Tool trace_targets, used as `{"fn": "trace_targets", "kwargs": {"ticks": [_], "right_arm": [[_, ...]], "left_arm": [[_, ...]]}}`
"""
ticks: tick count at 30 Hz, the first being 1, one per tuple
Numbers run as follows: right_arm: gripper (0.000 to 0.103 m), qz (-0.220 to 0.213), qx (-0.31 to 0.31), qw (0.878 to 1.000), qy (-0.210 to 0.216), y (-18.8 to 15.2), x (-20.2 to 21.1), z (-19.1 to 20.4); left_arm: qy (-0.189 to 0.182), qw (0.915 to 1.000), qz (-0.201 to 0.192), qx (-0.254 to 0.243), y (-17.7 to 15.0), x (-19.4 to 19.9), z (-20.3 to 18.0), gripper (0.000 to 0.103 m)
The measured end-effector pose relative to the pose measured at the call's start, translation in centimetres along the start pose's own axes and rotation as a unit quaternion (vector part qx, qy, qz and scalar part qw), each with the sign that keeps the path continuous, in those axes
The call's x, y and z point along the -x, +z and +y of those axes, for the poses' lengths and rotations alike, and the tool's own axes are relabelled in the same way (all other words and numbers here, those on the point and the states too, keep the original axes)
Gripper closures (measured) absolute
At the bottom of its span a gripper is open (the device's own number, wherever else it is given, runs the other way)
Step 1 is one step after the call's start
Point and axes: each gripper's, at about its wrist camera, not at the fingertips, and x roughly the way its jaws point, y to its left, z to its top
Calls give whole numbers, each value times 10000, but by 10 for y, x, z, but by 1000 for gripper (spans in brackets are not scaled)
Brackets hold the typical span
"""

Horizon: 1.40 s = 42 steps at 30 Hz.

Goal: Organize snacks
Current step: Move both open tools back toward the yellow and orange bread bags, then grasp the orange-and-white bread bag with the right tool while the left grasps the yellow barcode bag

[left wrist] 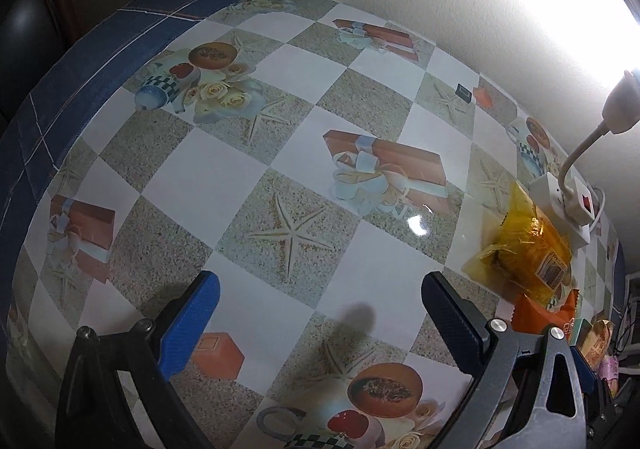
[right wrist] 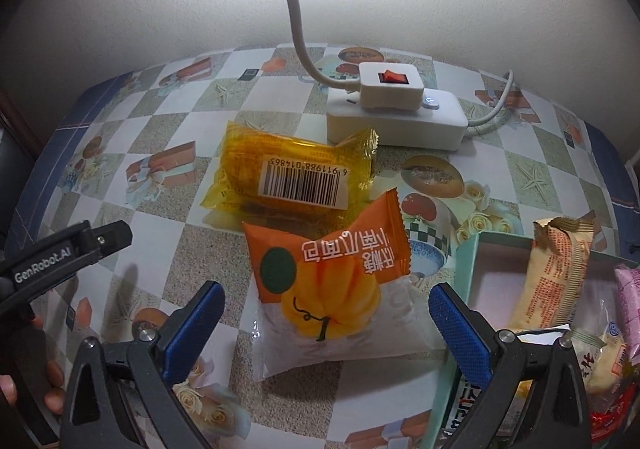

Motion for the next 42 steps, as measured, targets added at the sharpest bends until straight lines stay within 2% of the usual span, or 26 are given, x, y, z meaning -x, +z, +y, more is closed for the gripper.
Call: {"fn": "trace_targets", "kwargs": {"ticks": [8, 13, 21, 22, 23, 42], "right_arm": [[1, 40, -9, 9999, -156, -6, -13, -2], [10, -1, -19, 9997, -252, -7, -13, -5], [16, -119, -121, 9998, -142, -7, -9, -9], [22, -143, -144, 9997, -109, -7, -8, -10], [24, -146, -170, 9997, -61, -7, -7, -11], [33, -240, -421, 9984, 293, -3, 9, -26]], "left_arm": [[-29, 10000, -4, -32, 1, 1, -3, 2], [-49, 10000, 15, -76, 2, 0, -6, 2], [-57, 9999, 26, -142, 2, 1, -12, 2], [-64, 9999, 24, -151, 2, 2, -13, 2], [-66, 9999, 24, -157, 2, 1, -14, 2], [-213, 9994, 40, -261, 2, 5, -20, 2]]}}
